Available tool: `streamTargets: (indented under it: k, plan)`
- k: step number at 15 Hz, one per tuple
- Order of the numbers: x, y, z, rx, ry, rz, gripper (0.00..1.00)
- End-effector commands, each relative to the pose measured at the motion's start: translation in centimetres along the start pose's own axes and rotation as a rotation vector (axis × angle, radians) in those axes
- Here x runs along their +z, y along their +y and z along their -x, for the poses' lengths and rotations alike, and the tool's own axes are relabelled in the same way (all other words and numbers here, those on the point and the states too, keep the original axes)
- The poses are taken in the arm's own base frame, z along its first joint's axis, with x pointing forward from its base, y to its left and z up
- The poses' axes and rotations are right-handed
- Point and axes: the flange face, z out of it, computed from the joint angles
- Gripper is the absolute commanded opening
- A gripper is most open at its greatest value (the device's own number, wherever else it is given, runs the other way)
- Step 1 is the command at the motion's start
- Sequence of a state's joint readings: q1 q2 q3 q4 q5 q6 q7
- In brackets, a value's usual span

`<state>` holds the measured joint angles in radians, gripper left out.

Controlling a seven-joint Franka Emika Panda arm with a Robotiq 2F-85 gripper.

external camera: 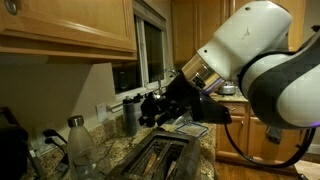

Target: Put two slices of bread in the toaster

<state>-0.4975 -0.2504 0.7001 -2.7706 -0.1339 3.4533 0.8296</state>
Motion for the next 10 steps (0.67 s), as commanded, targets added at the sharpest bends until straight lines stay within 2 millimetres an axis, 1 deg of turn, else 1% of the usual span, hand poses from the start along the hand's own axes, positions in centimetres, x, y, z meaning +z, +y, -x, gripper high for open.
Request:
streamTargets:
  k: [1,3,4,5,6,8,10]
  plan:
    - [-0.4,0.5,0.0,-0.009,0.003,0.006,0.97]
    - [-0.3,0.8,-0.2,-0.003,0.004,0.011,1.00]
    - [-0.2,1.1,-0.2,-0.003,0.002,0.016,1.00]
    - [0.6,1.9,0.1,-0.002,-0.024,0.030,1.00]
    - [0.8,2.0,-0.3,0.001,-0.034,0.054,1.00]
    - [1.2,2.5,0.2,0.002,-0.077,0.092,1.00]
    - [1.4,2.7,-0.1,0.002,-0.102,0.129,1.00]
